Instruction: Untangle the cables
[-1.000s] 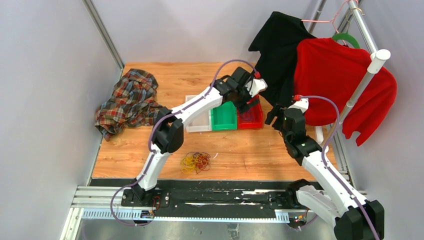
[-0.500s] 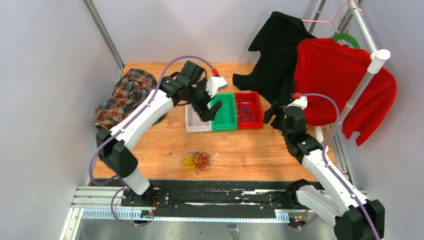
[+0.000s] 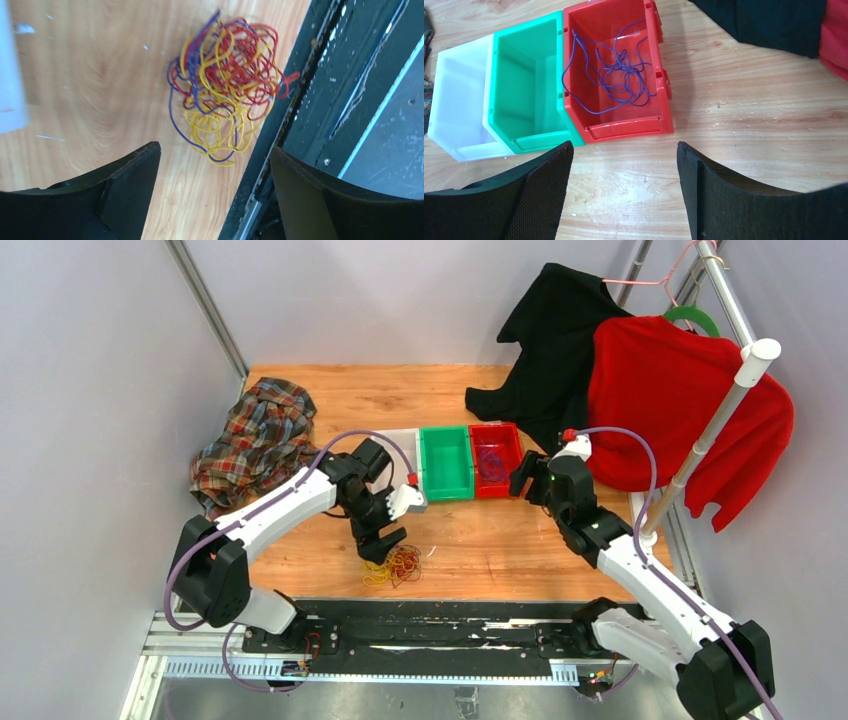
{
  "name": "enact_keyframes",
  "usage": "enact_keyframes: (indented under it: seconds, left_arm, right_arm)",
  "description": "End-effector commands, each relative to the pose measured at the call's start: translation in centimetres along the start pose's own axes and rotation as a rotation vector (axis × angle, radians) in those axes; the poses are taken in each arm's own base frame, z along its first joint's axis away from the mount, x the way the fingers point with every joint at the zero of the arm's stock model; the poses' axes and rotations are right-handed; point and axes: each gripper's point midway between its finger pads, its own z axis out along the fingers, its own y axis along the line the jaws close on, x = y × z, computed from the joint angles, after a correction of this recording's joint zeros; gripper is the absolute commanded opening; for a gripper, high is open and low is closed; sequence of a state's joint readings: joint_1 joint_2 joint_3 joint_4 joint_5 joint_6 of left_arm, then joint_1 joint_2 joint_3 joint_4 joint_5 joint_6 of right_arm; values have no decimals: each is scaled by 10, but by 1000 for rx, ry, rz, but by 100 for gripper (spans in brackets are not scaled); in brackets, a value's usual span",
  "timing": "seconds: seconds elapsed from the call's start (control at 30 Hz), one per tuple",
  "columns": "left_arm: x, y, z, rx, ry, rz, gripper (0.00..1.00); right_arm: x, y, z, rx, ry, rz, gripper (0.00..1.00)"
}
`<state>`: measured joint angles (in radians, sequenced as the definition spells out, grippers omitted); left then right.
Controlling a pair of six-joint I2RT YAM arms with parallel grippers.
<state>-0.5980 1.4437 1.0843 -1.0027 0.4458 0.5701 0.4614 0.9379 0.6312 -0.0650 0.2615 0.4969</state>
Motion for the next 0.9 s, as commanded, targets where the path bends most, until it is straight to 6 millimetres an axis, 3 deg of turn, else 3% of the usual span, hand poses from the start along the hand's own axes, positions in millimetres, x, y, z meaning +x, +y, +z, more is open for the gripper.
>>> enact_keyframes:
  seconds: [0.0,0.07,0.27,0.47,0.6,0.73,0.87]
  left_arm:
    - [14,-12,2,42,3,81,84]
    - [14,-16,5,64,-9,73,82]
    - [-4,6,16,-24,-88,81,70]
    - [-16,5,17,-2,-136,109,59]
    - [-13,-6,19,56,-146,124,38]
    - [-13,-28,14,146,-172,113,27]
    - [-20,-30,7,135,-191,88,4]
  right_arm:
    - [-7,14,-5,-38,-8,5,75]
    - [-2,16,-4,-44,5,5,74]
    - [7,27,-3,-77,23,7,72]
    - [15,44,-5,-141,37,3,72]
    - [19,55,-7,-196,50,-3,71]
    - [22,64,-10,-244,57,-17,69]
    - [21,72,-13,-292,53,-18,67]
